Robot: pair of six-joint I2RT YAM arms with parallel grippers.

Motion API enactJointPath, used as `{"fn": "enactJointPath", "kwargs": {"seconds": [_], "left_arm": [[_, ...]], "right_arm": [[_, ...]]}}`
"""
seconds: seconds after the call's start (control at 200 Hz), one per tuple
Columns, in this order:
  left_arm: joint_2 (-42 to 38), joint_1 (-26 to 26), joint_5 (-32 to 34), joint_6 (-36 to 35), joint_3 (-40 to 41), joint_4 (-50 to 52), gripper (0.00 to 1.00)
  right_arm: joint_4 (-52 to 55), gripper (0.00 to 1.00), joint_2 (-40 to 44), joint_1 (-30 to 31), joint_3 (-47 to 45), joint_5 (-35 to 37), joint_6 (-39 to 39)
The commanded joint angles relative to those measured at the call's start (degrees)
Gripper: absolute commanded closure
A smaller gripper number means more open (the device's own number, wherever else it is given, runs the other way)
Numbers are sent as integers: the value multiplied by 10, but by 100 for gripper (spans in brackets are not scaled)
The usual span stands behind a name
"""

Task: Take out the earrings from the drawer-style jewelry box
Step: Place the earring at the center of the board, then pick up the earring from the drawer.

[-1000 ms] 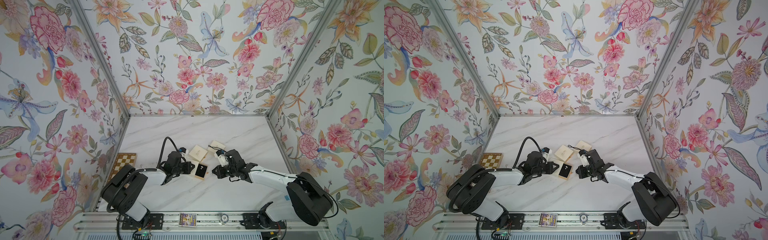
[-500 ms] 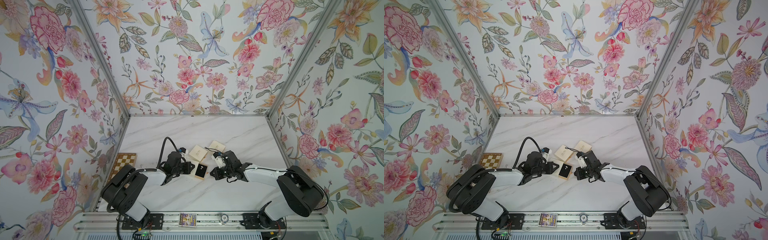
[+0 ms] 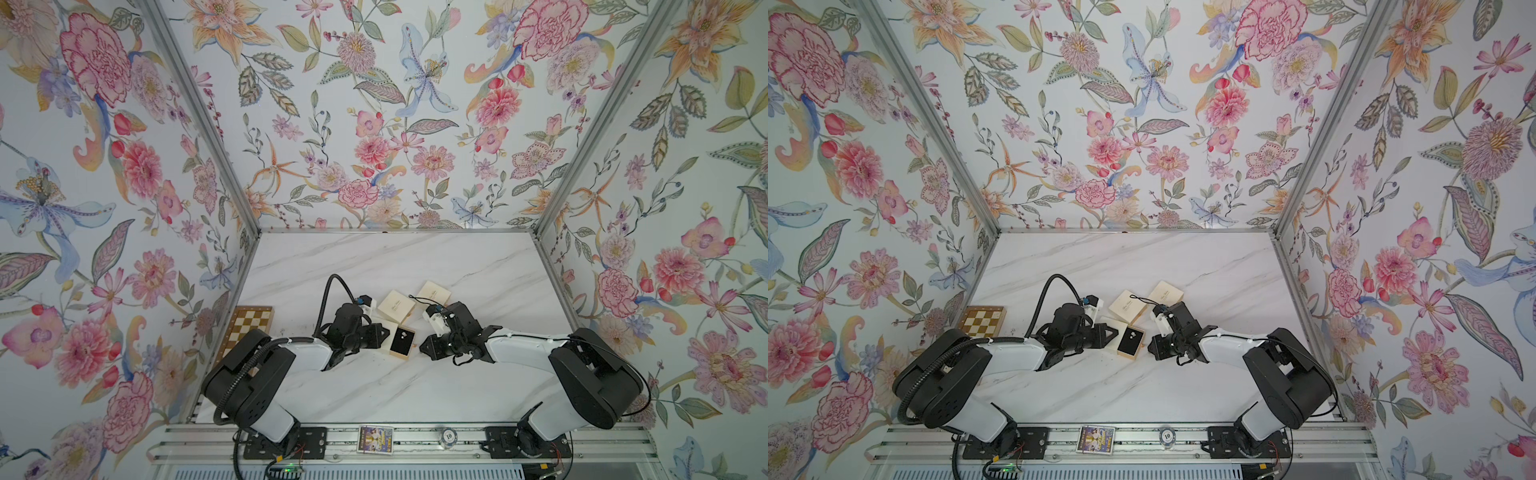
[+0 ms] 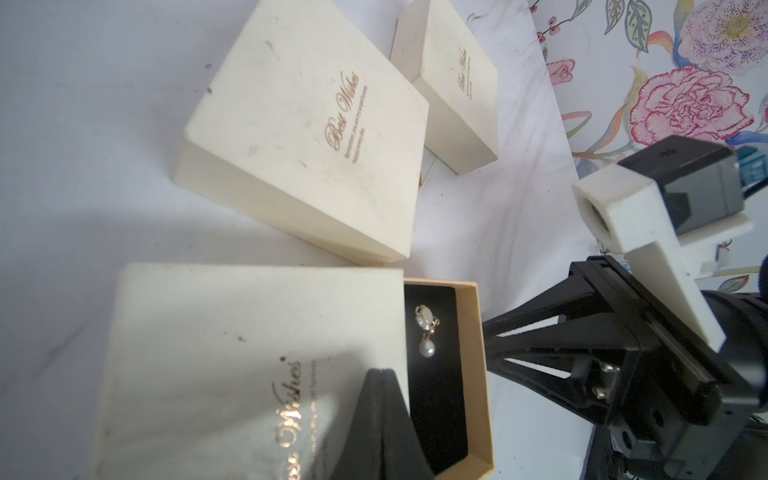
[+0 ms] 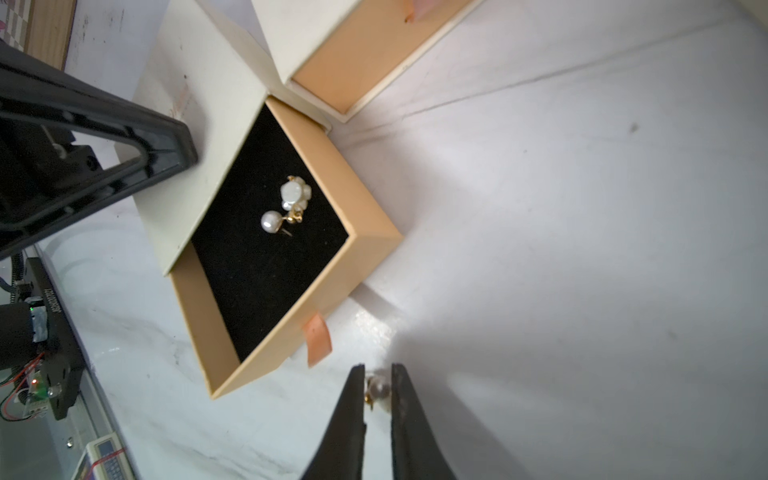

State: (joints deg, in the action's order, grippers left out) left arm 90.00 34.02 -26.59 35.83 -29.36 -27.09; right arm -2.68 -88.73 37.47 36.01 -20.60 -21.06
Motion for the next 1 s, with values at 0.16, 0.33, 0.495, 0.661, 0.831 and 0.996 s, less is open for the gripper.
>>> {"fn": "enactJointPath", "kwargs": {"seconds": [0.16, 0.33, 0.495, 0.661, 0.831, 0.996], "left_arm": [[21, -4, 32, 1, 28, 118, 100], [19, -4, 32, 2, 28, 117, 100], [20, -4, 30, 2, 27, 116, 100], [25, -4, 25, 3, 25, 113, 100], [27, -4, 22, 3, 26, 111, 100], [24, -4, 23, 4, 29, 111, 100]], "right_arm": [[5, 79, -1, -7, 10, 8, 6], [32, 77, 21, -14, 19, 14, 18], [80, 77, 43, -5, 52, 40, 46], [138, 76, 35, 33, 110, 90, 89], [140, 77, 30, 56, 137, 119, 115], [159, 78, -2, 70, 166, 133, 135]]}}
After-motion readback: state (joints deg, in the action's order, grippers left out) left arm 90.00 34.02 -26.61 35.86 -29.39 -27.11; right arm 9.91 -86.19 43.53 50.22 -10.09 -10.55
